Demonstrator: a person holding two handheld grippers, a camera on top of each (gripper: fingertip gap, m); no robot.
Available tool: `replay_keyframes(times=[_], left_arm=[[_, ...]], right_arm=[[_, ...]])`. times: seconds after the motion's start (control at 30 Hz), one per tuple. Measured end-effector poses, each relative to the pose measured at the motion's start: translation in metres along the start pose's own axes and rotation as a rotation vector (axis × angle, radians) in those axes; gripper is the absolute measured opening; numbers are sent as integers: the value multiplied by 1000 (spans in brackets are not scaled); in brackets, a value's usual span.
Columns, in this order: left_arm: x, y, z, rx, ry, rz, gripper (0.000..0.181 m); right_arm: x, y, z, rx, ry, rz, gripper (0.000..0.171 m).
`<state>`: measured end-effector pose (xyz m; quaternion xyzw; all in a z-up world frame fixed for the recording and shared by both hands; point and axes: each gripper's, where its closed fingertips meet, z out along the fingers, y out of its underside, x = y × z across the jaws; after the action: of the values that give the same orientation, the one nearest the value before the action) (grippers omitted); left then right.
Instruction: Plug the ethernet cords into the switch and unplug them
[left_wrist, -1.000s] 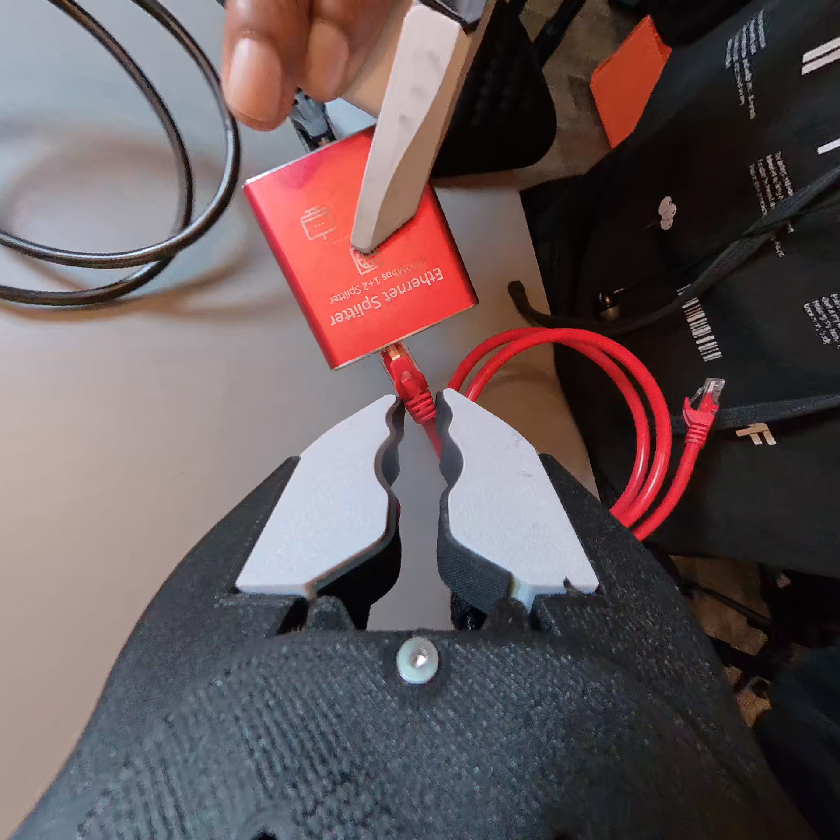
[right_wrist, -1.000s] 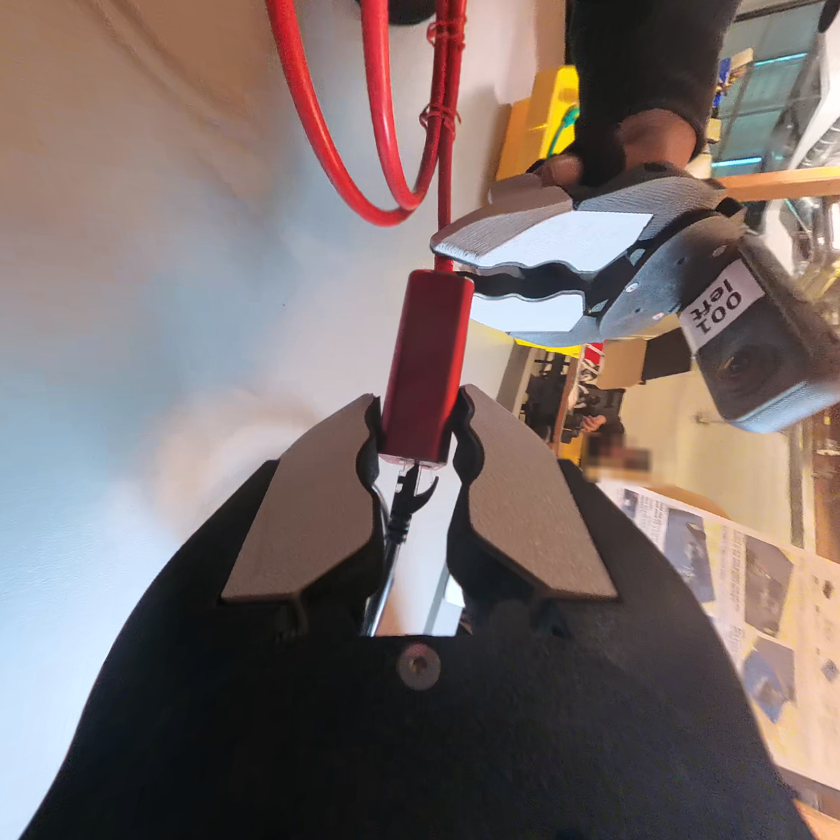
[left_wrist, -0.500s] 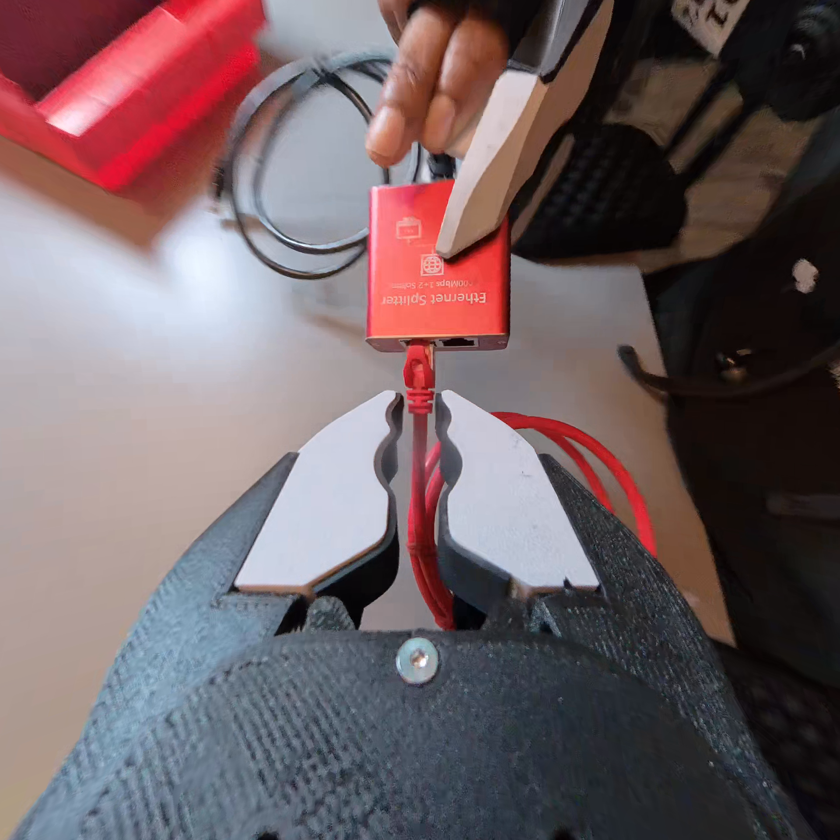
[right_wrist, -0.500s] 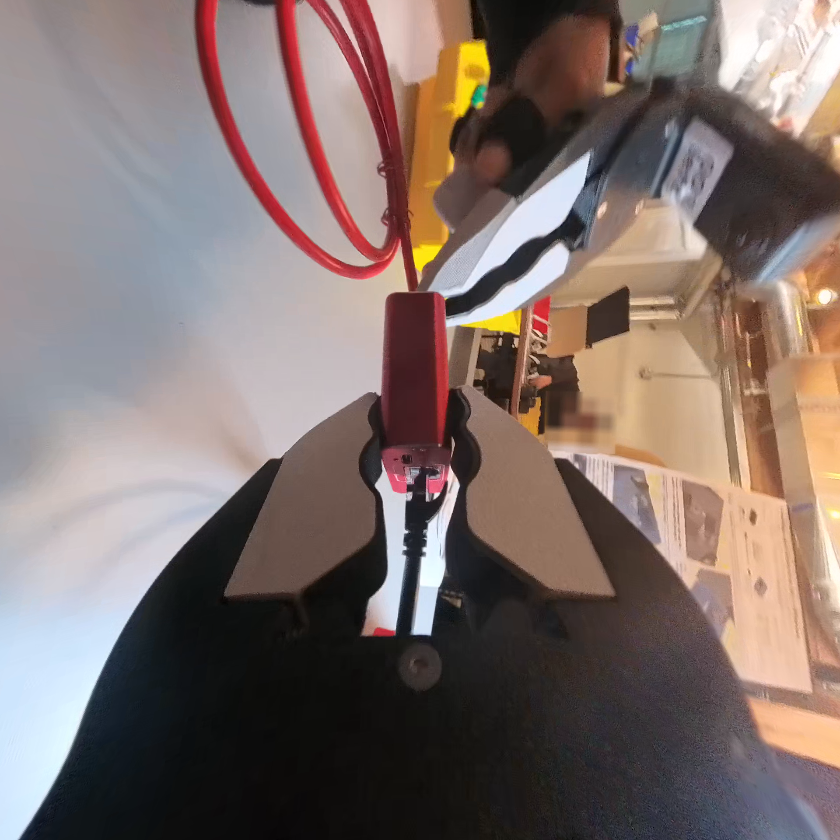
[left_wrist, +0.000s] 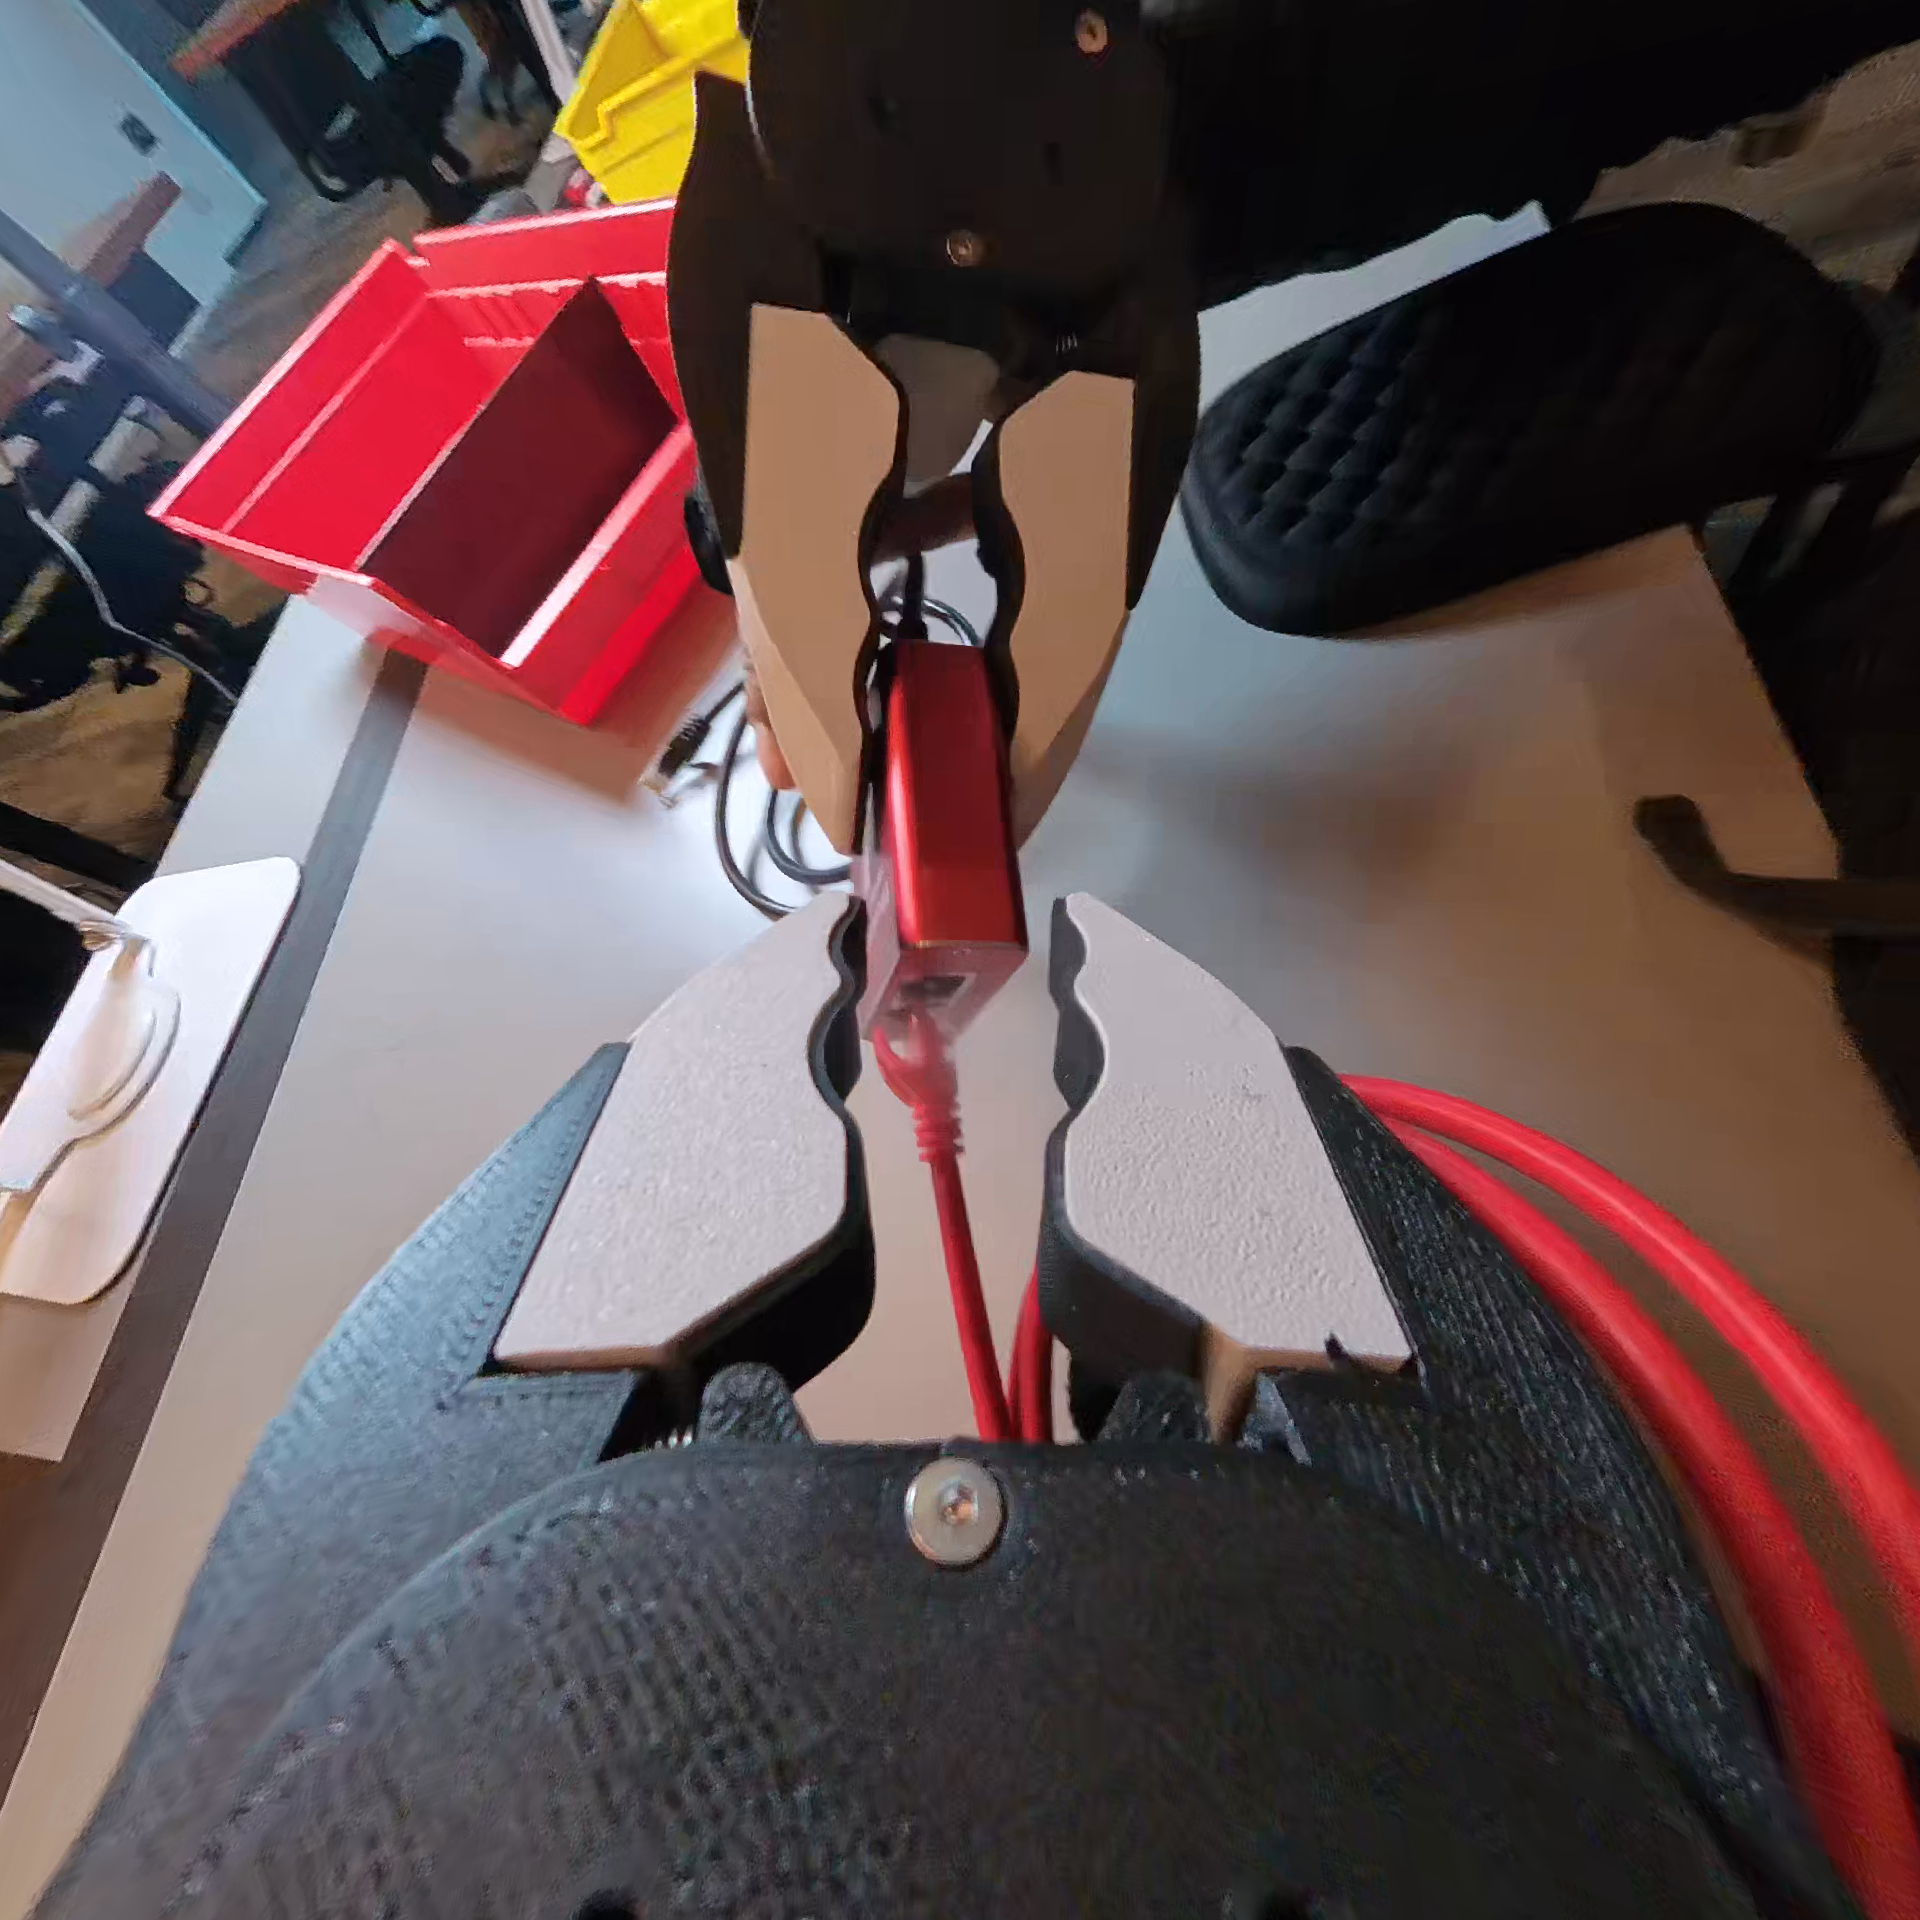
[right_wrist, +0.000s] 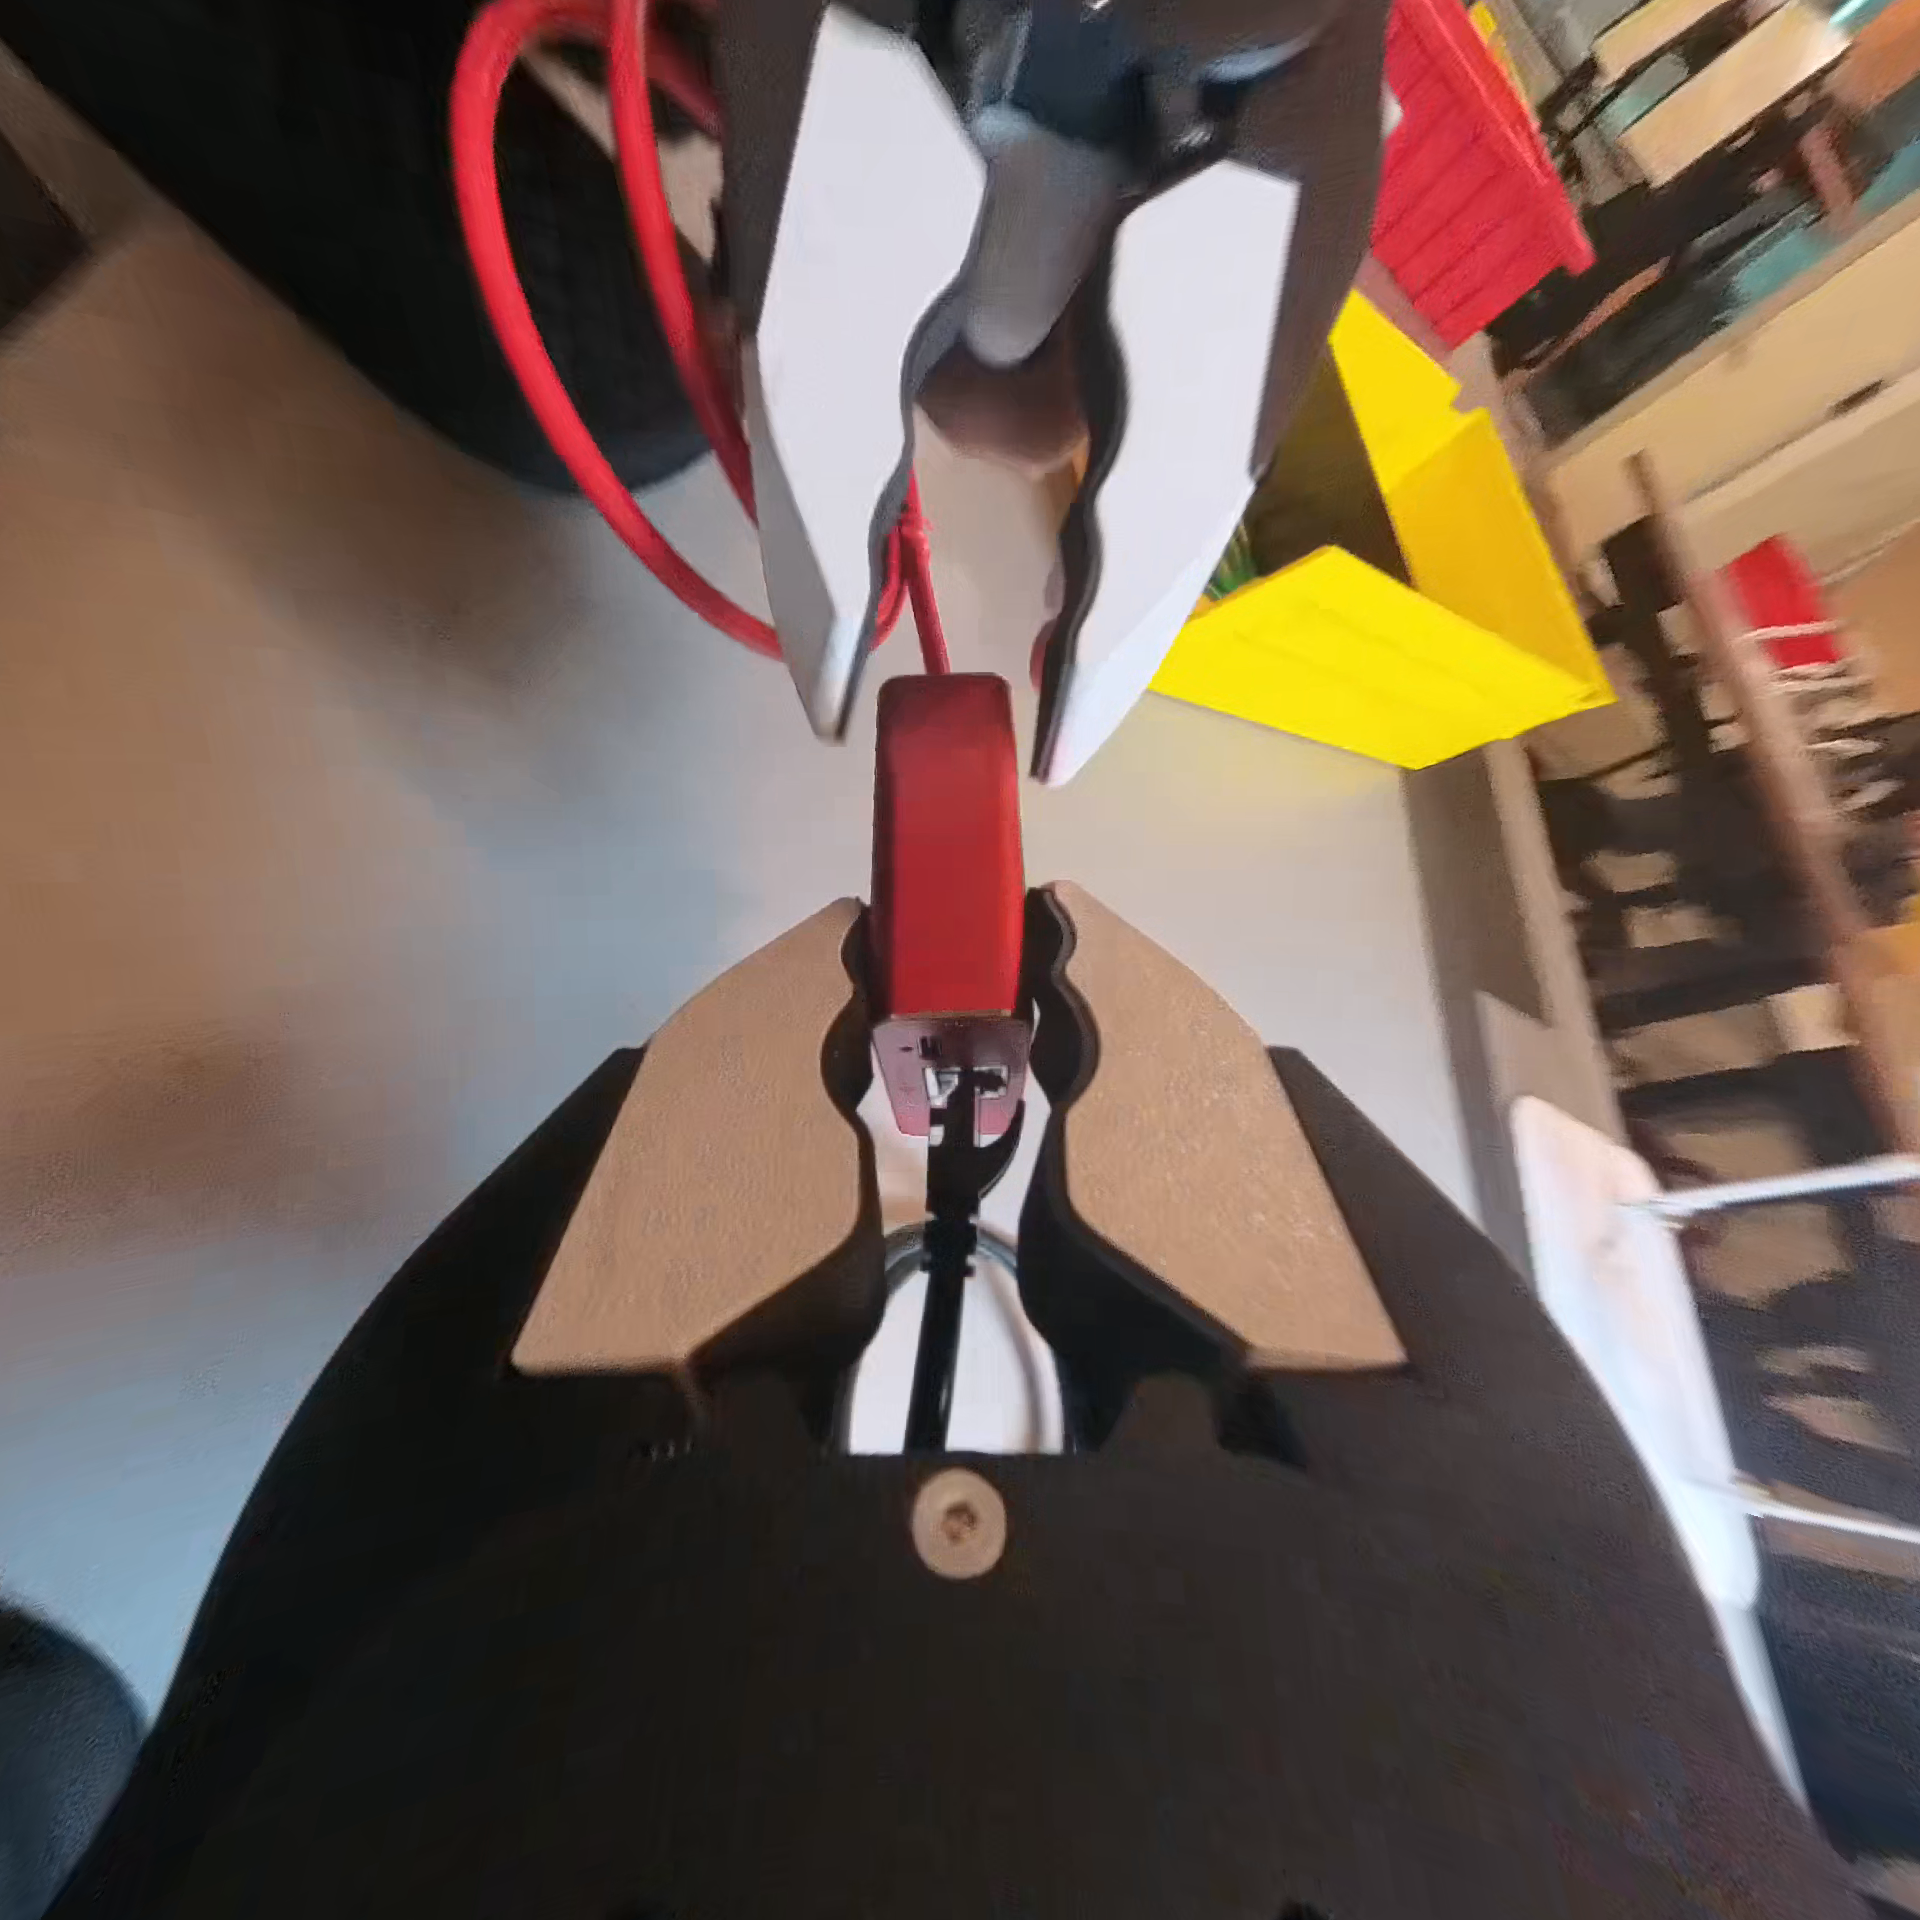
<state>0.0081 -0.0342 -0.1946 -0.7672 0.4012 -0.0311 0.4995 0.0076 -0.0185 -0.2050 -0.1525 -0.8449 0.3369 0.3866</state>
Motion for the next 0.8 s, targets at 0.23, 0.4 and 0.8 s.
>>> replay_keyframes(times=[0.23,0.4,0.8], left_arm=[[-17,11,11,-29,-46,6,26],[-29,18,1,-11,-114,45,26],[-15,12,4,-22,-96,152,28]], right_arm=[[10,1,2,51,-115,276,28],[24,7,-1,-38,72,269,34],[14,11,18,-178,196,29,29]])
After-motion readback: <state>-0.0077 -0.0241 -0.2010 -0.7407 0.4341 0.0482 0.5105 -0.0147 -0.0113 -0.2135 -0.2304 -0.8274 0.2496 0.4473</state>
